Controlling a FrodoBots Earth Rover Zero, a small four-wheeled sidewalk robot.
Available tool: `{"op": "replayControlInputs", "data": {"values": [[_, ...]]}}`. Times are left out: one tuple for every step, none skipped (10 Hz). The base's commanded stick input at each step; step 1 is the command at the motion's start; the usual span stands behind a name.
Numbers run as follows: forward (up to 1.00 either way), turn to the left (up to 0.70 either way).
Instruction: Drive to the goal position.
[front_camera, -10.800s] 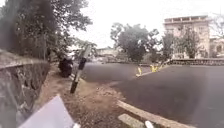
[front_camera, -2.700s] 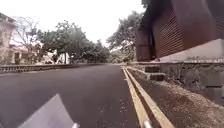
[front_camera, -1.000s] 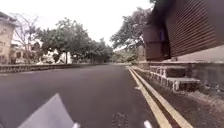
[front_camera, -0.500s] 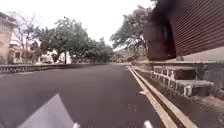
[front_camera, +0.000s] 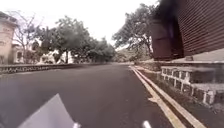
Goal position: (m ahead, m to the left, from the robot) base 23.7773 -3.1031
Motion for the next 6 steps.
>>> {"op": "replayControlInputs", "data": {"values": [[1.0, -0.1], [1.0, -0.18], [1.0, -0.26], [1.0, -0.32], [1.0, 0.0], [1.0, 0.0]]}}
